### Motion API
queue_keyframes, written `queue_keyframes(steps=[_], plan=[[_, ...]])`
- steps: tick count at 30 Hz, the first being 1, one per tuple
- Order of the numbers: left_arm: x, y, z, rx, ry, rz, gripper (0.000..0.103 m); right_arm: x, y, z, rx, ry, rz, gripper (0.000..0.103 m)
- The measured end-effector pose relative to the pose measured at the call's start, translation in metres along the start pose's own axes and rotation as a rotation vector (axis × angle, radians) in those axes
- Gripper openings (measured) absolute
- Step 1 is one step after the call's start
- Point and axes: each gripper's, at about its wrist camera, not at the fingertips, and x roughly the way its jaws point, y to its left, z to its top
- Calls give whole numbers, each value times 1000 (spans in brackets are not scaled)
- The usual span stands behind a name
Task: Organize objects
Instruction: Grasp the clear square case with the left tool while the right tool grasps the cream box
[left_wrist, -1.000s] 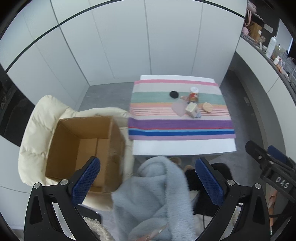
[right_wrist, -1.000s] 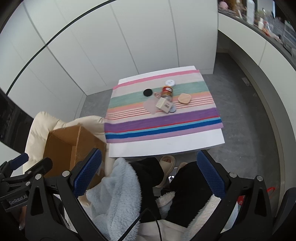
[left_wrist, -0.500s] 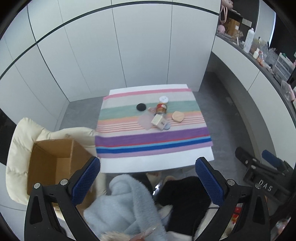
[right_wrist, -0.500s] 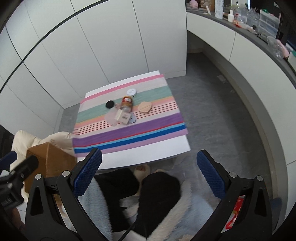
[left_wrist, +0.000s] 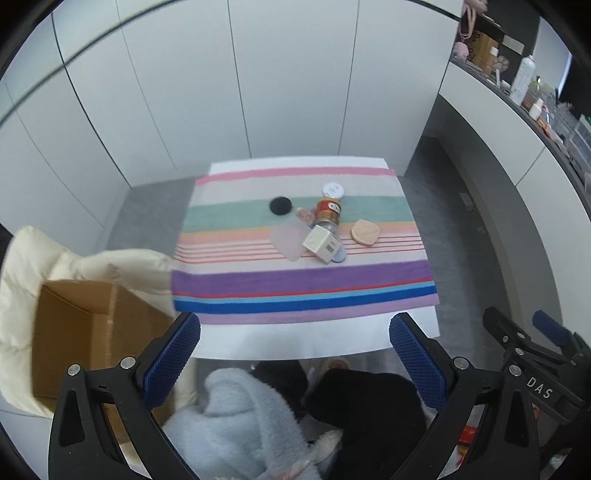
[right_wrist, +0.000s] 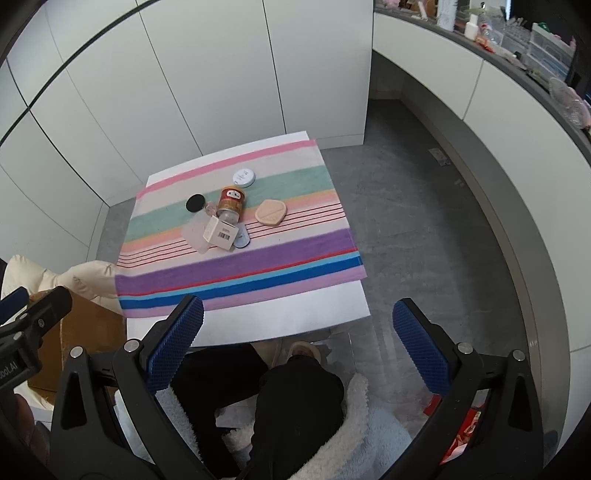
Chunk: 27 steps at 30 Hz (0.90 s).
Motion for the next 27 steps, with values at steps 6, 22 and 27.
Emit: queue_keyframes(steps=[6,22,27], plan=[[47,7,15,-21,9,21,102,44,0,11,12,-28,127,103],[239,42,43,-69,123,-55,99,218,11,42,-18,4,173,103],[295,56,44,-72,168,-58,99,249,47,36,-207,-68,208,103]])
